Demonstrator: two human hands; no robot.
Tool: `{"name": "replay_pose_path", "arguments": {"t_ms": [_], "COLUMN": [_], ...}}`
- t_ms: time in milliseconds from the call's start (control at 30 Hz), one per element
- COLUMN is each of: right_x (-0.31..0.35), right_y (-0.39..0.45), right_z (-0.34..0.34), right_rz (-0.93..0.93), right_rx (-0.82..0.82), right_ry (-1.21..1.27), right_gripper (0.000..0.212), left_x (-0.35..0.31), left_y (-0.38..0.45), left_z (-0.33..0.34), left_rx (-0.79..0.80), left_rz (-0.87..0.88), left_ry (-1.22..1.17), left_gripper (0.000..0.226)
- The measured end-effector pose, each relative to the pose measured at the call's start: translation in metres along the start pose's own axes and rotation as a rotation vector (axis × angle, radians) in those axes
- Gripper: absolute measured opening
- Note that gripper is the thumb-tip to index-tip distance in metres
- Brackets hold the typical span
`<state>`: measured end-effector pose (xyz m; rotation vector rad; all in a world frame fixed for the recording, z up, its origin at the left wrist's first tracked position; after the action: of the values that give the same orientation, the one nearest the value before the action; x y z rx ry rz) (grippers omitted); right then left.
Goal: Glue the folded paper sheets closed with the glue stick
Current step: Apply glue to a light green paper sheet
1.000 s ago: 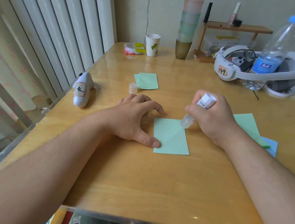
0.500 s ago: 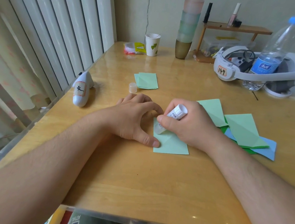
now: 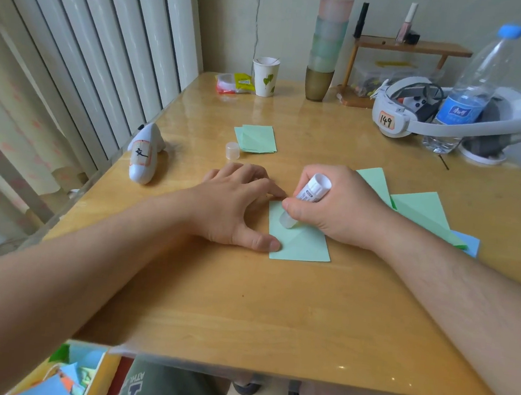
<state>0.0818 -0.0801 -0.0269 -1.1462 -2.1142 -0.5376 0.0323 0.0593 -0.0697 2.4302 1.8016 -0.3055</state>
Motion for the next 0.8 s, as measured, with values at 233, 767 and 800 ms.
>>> {"name": "replay_pose_path", "arguments": {"t_ms": [233,767,800], "right_x": [-0.036,-0.036,-0.03], "right_y": [-0.013,-0.014,-0.014], "right_z": [-0.024,-0.05,-0.045], "right_rz": [0.065,0.03,0.013], "right_rx": [-0.115,-0.298,-0.28], "right_ry": [0.092,0.541,0.518], "right_gripper": [0.026,0.02,0.016], "left_x": [0.001,0.0,-0.001], "left_y": [-0.001,-0.002,-0.002], "left_z": [-0.001,-0.001,-0.001], "left_rx": [-0.016,0.002,0.003], "left_rz": [-0.001,-0.006,-0.009], "left_ry": [-0.019,-0.035,-0.035], "left_gripper": [0.101,0.1,0.099]}}
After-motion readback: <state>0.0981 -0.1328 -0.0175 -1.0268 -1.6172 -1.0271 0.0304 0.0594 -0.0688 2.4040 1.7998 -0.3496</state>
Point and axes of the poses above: each hand's wrist, its own y-axis towards the middle knuckle, its own z-axis out of the palm, x = y × z, the point moved 10 cm from there along y, towards the middle knuckle, and after that the axes turned 8 degrees about z, right-handed, at the moved point
